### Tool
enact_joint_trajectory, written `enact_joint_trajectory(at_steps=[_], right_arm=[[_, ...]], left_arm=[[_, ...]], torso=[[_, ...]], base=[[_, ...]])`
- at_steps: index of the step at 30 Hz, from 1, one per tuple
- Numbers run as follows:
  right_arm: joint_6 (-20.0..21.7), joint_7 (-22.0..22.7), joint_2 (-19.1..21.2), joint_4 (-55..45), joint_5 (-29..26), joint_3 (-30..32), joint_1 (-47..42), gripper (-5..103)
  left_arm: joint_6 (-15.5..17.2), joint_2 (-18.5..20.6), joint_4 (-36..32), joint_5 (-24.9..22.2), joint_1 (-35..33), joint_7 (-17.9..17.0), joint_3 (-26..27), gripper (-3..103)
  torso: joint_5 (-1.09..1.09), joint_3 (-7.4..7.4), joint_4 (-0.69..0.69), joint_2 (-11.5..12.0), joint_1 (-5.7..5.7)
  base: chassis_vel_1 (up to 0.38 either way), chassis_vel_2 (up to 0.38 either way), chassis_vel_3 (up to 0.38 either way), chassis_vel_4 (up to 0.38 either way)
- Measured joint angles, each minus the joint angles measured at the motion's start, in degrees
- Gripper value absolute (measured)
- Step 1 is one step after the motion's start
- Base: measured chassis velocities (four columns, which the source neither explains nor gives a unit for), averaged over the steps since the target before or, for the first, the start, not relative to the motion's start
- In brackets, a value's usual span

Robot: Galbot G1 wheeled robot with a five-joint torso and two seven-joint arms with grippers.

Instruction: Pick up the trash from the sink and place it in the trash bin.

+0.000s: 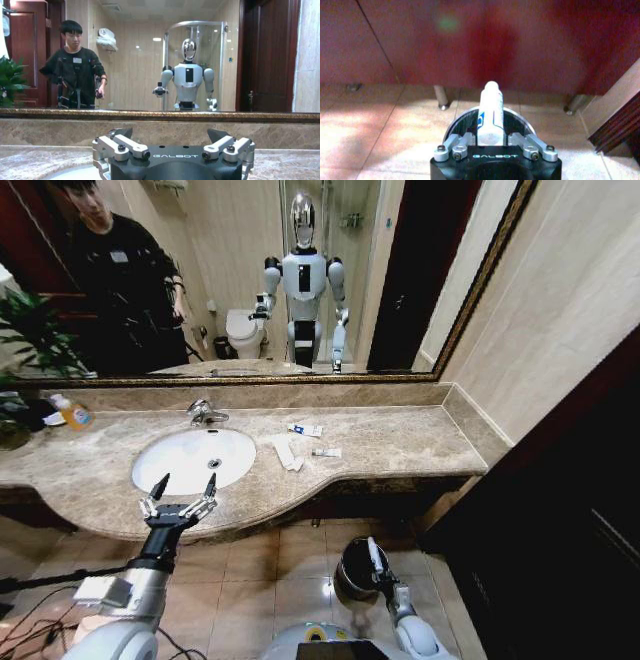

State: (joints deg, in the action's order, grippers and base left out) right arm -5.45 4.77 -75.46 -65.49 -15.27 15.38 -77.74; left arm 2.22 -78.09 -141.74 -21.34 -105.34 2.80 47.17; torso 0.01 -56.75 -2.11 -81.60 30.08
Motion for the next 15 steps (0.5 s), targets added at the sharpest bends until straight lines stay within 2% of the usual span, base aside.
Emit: enact_joint_trajectory(at_steps=[5,6,8,10,12,15], right_arm=[[-0.1,0.3,-1.3,1.7,0.7,-0.2,0.8,28],[0.0,0.6,-1.5,1.7,0.6,-0.2,0.9,25],[0.0,0.8,-1.7,1.7,0.6,-0.3,0.9,29],[0.0,1.2,-2.0,1.8,0.6,-0.4,1.0,40],[-0.1,1.5,-2.0,1.8,0.6,-0.4,1.0,40],[-0.3,2.0,-2.2,1.8,0.6,-0.5,1.0,56]], left_arm=[[0.0,0.0,0.0,0.0,0.0,0.0,0.0,100],[0.0,0.0,0.0,0.0,0.0,0.0,0.0,100],[0.0,0.0,0.0,0.0,0.0,0.0,0.0,100],[0.0,0.0,0.0,0.0,0.0,0.0,0.0,100],[0.0,0.0,0.0,0.0,0.0,0.0,0.0,100],[0.0,0.0,0.0,0.0,0.0,0.0,0.0,100]], torso=[[0.00,0.00,0.00,0.0,0.00],[-0.02,0.00,0.00,0.0,0.00],[-0.02,0.00,0.00,0.0,0.00],[-0.01,0.00,0.00,0.0,0.00],[-0.02,0.00,0.00,0.0,0.00],[-0.01,0.00,0.00,0.0,0.00]], base=[[0.000,0.000,0.000,0.000],[0.000,0.000,0.000,0.000],[0.000,0.000,0.000,0.000],[0.000,0.000,0.000,0.000],[0.000,0.000,0.000,0.000],[0.000,0.000,0.000,0.000]])
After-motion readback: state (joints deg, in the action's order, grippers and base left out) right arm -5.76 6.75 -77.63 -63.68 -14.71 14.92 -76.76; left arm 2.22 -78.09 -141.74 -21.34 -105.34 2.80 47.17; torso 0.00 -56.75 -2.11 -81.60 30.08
